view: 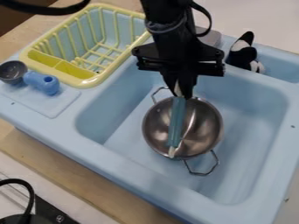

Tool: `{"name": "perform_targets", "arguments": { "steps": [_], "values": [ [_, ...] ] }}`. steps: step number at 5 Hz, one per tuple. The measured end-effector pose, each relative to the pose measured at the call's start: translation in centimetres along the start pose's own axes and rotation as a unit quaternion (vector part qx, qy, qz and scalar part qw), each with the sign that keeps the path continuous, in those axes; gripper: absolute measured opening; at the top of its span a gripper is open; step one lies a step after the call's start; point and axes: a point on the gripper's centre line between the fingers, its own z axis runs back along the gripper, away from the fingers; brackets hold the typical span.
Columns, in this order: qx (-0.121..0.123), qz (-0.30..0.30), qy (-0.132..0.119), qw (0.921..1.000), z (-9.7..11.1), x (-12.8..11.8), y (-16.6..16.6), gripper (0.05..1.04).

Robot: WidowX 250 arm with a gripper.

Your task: Put the knife on top of the pot

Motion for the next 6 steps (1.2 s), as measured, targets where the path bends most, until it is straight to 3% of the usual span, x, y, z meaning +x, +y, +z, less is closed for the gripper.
{"name": "perform_targets", "arguments": {
  "steps": [1, 3, 4, 6],
  "values": [
    [-0.009, 0.017, 0.008, 0.9998, -0.4, -0.1, -0.1, 0.055],
    [0.001, 0.042, 0.015, 0.999, -0.9, 0.4, -0.2, 0.055],
    [0.013, 0.087, 0.029, 0.9957, -1.0, -0.2, -0.1, 0.055],
    [-0.005, 0.152, 0.052, 0.9869, -0.6, -2.1, 0.7, 0.055]
  ]
}}
